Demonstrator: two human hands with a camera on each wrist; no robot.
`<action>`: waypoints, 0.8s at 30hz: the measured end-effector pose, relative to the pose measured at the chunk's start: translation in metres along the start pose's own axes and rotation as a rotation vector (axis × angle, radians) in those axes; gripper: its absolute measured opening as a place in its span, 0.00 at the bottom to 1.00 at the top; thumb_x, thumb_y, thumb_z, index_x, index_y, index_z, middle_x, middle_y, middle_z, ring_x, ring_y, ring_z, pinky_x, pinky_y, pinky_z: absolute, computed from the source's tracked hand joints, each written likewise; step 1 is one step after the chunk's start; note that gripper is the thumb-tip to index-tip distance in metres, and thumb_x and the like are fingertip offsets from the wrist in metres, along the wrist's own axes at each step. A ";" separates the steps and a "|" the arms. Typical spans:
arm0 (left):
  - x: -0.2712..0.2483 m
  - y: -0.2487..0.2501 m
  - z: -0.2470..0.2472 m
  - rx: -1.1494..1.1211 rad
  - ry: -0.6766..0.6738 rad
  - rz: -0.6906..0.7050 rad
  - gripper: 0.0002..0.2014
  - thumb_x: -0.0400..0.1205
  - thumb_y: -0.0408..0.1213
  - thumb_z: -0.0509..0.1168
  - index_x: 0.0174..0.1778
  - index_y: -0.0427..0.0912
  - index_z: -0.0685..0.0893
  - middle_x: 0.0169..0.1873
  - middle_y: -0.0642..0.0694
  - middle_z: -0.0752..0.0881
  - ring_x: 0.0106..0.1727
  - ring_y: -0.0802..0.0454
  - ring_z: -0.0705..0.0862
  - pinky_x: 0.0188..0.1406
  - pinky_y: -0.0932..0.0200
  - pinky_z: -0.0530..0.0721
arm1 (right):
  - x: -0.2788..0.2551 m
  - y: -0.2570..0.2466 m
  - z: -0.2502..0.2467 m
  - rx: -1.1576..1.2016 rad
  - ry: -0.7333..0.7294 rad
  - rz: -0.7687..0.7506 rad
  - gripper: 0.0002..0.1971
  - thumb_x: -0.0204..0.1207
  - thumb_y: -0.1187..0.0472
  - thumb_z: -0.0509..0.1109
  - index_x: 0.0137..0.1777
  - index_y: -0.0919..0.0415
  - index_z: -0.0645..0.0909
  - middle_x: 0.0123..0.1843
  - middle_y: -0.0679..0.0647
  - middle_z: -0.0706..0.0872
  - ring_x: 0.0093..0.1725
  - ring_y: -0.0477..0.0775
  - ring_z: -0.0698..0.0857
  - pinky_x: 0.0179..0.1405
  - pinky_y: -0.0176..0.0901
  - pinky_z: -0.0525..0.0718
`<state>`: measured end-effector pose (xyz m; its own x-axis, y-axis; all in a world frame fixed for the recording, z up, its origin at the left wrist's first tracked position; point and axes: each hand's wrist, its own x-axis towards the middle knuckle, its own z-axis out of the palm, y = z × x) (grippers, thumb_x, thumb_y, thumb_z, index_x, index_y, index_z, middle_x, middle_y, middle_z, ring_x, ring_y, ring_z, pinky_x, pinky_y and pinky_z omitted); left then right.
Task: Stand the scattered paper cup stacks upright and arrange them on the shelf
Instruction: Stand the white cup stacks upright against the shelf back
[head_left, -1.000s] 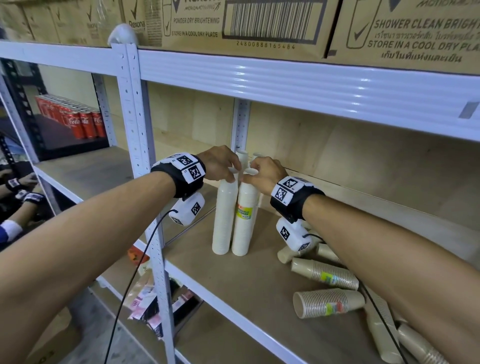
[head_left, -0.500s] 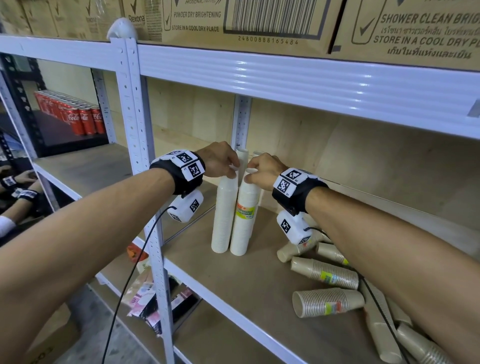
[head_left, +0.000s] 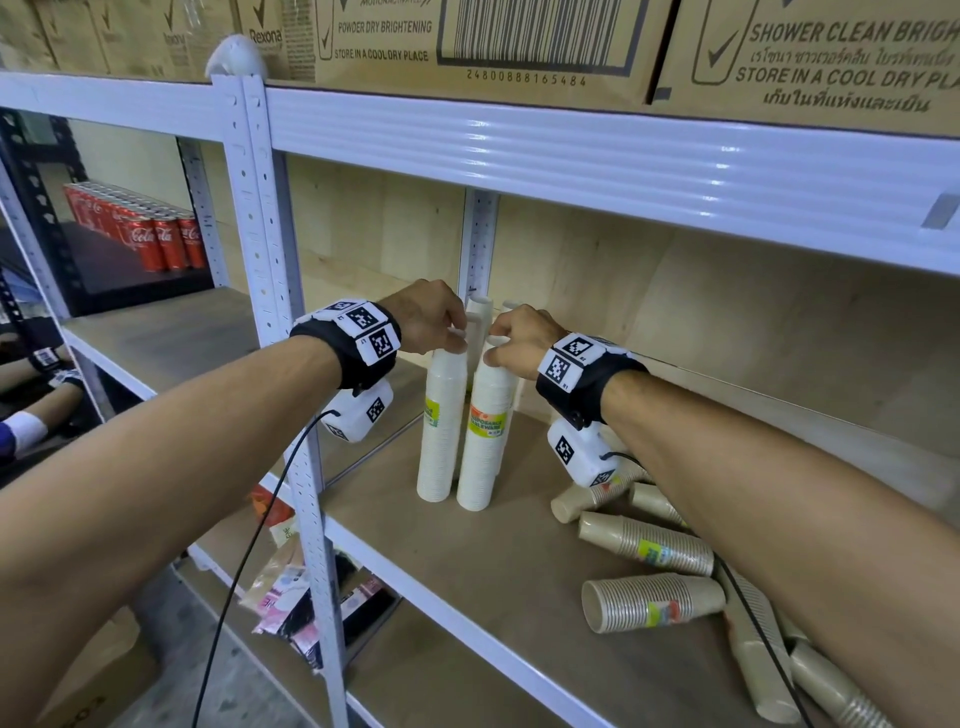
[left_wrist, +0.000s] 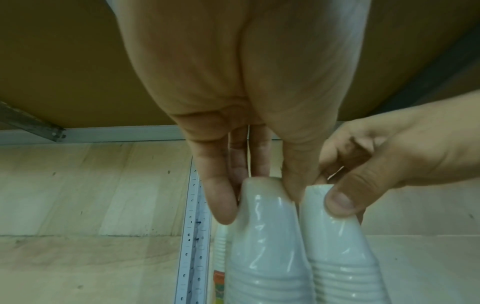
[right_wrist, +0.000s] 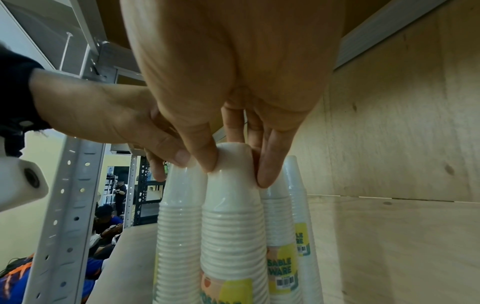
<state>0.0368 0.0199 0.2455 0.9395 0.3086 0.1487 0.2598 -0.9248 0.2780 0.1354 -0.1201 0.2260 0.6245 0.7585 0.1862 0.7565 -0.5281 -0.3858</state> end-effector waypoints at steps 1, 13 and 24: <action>0.000 0.000 0.000 -0.006 0.003 -0.007 0.17 0.78 0.44 0.73 0.61 0.42 0.87 0.56 0.44 0.87 0.50 0.44 0.87 0.46 0.52 0.86 | 0.001 0.000 0.000 -0.001 -0.001 -0.002 0.18 0.74 0.59 0.74 0.63 0.62 0.84 0.71 0.57 0.80 0.75 0.57 0.74 0.59 0.41 0.72; 0.001 -0.003 0.002 -0.001 0.018 -0.020 0.18 0.79 0.46 0.73 0.63 0.42 0.87 0.54 0.47 0.85 0.51 0.50 0.80 0.48 0.58 0.77 | 0.001 -0.002 0.002 -0.011 0.008 0.009 0.18 0.72 0.59 0.75 0.62 0.61 0.84 0.71 0.57 0.80 0.75 0.58 0.74 0.61 0.43 0.74; 0.002 -0.003 0.004 0.032 -0.011 0.003 0.19 0.79 0.44 0.73 0.64 0.41 0.86 0.59 0.44 0.86 0.52 0.50 0.80 0.47 0.58 0.76 | 0.000 -0.001 0.002 -0.007 0.002 0.005 0.18 0.73 0.59 0.75 0.63 0.62 0.85 0.71 0.57 0.80 0.77 0.57 0.73 0.64 0.45 0.74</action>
<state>0.0384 0.0222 0.2412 0.9426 0.3038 0.1390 0.2640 -0.9323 0.2473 0.1346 -0.1188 0.2248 0.6283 0.7554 0.1861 0.7550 -0.5344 -0.3799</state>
